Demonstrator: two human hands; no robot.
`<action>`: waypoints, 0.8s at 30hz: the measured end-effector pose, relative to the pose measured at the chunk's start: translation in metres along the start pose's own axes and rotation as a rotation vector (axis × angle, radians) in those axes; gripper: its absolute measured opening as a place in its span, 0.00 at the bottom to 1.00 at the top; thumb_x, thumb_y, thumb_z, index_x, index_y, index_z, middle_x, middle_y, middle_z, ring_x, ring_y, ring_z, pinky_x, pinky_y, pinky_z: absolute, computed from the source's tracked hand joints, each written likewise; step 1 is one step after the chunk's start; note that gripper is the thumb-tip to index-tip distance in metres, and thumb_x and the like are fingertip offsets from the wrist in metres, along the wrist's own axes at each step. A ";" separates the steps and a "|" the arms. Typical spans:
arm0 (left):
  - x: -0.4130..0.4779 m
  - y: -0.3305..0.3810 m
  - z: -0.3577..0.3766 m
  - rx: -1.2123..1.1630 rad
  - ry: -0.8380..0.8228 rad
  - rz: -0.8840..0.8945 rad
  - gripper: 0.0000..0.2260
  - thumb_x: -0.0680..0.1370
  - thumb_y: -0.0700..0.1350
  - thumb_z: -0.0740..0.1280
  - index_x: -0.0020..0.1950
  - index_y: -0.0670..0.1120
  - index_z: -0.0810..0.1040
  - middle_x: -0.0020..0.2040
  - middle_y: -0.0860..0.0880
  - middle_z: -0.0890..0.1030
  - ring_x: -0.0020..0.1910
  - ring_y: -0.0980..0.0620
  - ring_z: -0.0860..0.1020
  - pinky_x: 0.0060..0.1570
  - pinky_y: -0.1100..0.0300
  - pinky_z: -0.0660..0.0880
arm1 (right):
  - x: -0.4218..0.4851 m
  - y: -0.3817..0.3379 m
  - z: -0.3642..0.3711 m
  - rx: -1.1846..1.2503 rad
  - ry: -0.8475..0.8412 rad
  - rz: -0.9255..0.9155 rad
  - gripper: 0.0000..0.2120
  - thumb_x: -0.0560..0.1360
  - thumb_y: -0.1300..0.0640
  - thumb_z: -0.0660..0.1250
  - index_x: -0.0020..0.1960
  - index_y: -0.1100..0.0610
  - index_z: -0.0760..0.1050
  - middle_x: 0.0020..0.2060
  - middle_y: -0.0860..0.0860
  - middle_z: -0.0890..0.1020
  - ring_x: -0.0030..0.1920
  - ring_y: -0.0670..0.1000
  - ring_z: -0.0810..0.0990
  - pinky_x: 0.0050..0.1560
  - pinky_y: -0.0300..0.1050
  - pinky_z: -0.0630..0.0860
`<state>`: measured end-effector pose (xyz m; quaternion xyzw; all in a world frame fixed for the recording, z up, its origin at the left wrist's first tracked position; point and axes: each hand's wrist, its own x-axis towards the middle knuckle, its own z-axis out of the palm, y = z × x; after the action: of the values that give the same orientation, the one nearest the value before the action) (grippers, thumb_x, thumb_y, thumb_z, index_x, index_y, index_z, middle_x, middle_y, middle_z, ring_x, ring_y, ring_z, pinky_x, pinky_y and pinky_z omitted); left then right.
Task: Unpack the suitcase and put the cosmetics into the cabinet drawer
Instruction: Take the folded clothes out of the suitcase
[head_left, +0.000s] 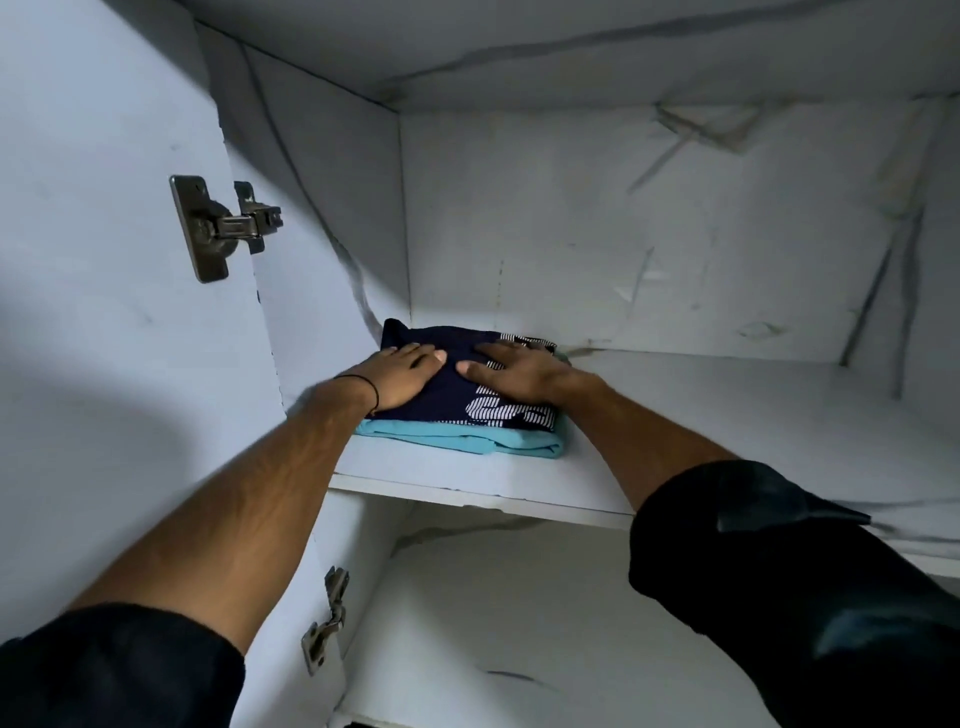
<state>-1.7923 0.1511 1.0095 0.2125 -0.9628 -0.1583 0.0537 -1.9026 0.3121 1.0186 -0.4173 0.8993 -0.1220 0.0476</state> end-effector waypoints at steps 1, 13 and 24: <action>0.000 0.002 0.000 -0.005 -0.004 0.007 0.26 0.84 0.60 0.45 0.80 0.52 0.54 0.81 0.50 0.53 0.79 0.49 0.50 0.75 0.56 0.45 | 0.002 0.003 0.002 0.044 0.017 0.008 0.36 0.78 0.28 0.51 0.81 0.45 0.56 0.81 0.51 0.56 0.81 0.55 0.51 0.80 0.55 0.46; -0.037 0.004 -0.010 -0.094 0.378 0.059 0.14 0.81 0.53 0.61 0.65 0.55 0.78 0.67 0.54 0.76 0.62 0.50 0.76 0.60 0.62 0.68 | -0.021 -0.002 0.002 0.046 0.357 0.033 0.33 0.74 0.28 0.59 0.64 0.54 0.76 0.62 0.55 0.77 0.63 0.61 0.74 0.63 0.60 0.73; -0.262 0.019 0.055 -0.834 0.700 0.043 0.10 0.81 0.37 0.62 0.52 0.38 0.83 0.44 0.45 0.85 0.36 0.58 0.79 0.36 0.72 0.71 | -0.183 -0.078 0.065 0.990 0.485 -0.308 0.07 0.73 0.59 0.64 0.40 0.55 0.81 0.34 0.45 0.82 0.34 0.46 0.78 0.34 0.42 0.74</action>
<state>-1.5717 0.2944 0.9547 0.1933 -0.7470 -0.4456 0.4539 -1.7141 0.3913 0.9728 -0.4316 0.6489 -0.6265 0.0115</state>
